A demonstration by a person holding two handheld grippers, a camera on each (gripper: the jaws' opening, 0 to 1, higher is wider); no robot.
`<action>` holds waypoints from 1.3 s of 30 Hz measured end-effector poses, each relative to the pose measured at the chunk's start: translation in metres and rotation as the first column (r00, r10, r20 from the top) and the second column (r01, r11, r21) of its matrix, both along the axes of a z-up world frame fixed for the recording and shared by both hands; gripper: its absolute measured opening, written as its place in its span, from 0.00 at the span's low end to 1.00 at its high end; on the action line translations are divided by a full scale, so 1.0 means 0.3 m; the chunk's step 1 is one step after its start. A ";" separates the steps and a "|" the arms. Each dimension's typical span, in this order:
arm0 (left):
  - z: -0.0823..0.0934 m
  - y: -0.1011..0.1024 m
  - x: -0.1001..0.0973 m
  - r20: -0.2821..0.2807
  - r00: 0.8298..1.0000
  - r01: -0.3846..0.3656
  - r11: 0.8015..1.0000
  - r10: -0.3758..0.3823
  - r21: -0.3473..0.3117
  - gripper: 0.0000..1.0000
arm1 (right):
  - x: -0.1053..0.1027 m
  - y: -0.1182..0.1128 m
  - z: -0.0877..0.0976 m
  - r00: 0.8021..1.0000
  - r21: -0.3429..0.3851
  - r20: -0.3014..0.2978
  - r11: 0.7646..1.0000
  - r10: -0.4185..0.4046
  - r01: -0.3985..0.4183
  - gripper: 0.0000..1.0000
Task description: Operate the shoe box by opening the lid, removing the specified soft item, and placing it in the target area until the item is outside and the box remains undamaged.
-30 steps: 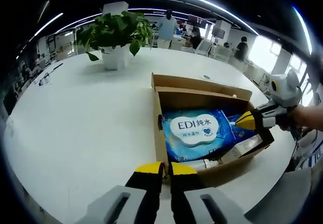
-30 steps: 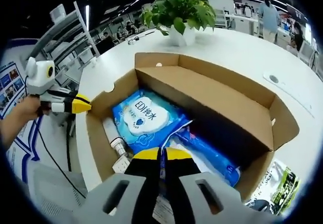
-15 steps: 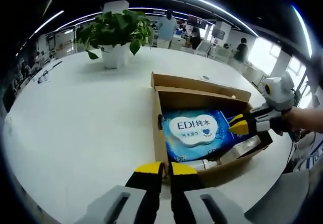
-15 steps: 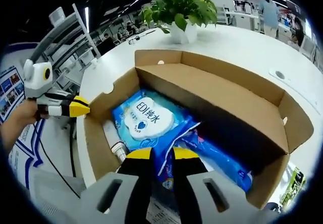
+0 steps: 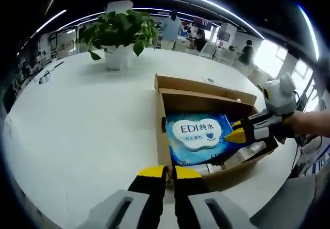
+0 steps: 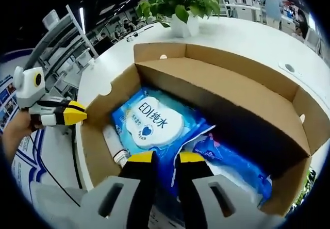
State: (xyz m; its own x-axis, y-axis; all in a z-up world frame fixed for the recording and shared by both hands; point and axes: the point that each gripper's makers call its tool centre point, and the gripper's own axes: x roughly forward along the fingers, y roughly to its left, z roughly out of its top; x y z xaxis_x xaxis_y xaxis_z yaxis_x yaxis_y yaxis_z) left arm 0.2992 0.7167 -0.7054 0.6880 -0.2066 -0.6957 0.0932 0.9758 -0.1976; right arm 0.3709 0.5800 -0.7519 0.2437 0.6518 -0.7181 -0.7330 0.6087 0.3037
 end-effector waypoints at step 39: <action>0.063 -0.120 0.095 0.015 0.986 0.164 0.981 -0.167 0.107 0.15 | 0.002 -0.173 0.114 0.990 0.030 0.099 0.995 -0.096 0.093 0.00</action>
State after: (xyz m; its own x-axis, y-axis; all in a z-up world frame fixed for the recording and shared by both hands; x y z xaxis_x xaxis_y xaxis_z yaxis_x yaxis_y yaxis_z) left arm 0.3276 0.6808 -0.6864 0.6666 -0.2455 -0.7038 0.2587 0.9617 -0.0904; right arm 0.3714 0.5281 -0.7178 0.3749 0.6401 -0.6706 -0.7002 0.6696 0.2477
